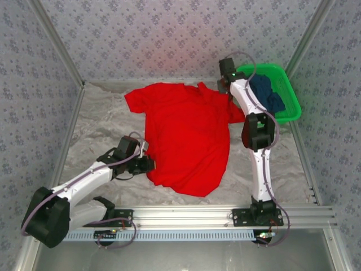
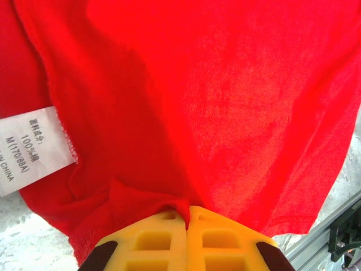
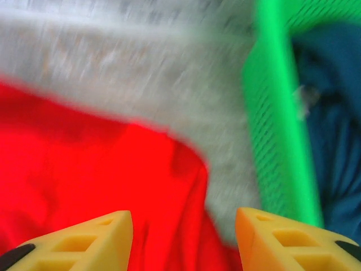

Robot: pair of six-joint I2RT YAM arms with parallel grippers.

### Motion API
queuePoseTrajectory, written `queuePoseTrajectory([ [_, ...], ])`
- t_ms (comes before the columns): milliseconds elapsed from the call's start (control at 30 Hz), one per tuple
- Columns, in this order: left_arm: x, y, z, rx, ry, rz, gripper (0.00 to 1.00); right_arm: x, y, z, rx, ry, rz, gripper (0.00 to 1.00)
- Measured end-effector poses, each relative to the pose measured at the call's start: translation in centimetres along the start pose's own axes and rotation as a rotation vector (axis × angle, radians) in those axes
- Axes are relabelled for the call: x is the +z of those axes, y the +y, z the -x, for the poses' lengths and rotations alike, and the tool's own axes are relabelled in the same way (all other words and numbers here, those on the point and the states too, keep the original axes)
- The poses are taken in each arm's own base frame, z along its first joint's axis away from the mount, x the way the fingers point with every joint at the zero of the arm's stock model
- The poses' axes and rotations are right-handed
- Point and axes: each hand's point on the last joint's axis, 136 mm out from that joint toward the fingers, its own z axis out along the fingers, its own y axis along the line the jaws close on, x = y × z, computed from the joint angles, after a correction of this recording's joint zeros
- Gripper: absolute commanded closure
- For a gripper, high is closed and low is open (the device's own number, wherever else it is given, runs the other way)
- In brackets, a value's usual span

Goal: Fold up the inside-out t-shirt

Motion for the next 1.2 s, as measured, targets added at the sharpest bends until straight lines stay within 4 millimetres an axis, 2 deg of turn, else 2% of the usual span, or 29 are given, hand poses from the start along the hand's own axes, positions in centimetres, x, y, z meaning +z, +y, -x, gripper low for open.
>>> queuePoseTrajectory([
  [100, -0.4, 0.3, 0.1, 0.002, -0.020, 0.018, 1.00, -2.6, 4.0, -5.7, -0.055, 0.088, 0.096, 0.48],
  [167, -0.9, 0.2, 0.3, 0.008, -0.042, 0.024, 1.00, -5.0, 6.8, -9.9, -0.073, 0.141, 0.192, 0.49],
  [267, -1.3, 0.1, 0.6, 0.015, -0.067, 0.023, 1.00, -7.4, 9.5, -14.5, -0.050, 0.195, 0.315, 0.53],
  [367, -1.3, 0.3, 0.6, 0.014, -0.067, 0.030, 1.00, -6.7, 10.3, -16.3, 0.007, 0.245, 0.365, 0.55],
  [533, -0.8, 0.8, 0.3, 0.003, -0.047, 0.047, 1.00, -2.4, 10.0, -17.0, 0.076, 0.304, 0.341, 0.59],
  [567, -0.7, 0.9, 0.2, 0.001, -0.041, 0.049, 1.00, -1.6, 9.7, -16.8, 0.086, 0.314, 0.326, 0.60],
  [667, -0.6, 0.9, -0.2, -0.004, -0.019, 0.045, 1.00, -0.5, 9.0, -13.7, 0.114, 0.261, 0.298, 0.61],
  [800, -0.3, 0.8, -1.2, -0.006, 0.014, 0.028, 1.00, 2.3, 8.2, -11.4, 0.132, 0.250, 0.249, 0.61],
  [967, 0.4, 0.1, -2.6, 0.005, 0.064, -0.001, 0.93, 5.2, 8.2, -6.3, 0.143, 0.173, 0.240, 0.60],
  [1067, 0.7, 0.2, -2.9, 0.011, 0.078, 0.006, 0.75, 6.2, 8.4, -3.9, 0.126, 0.126, 0.249, 0.56],
  [1200, -0.4, 1.1, -2.4, 0.041, 0.028, 0.085, 0.53, 5.1, 8.7, -2.9, 0.080, 0.097, 0.265, 0.50],
])
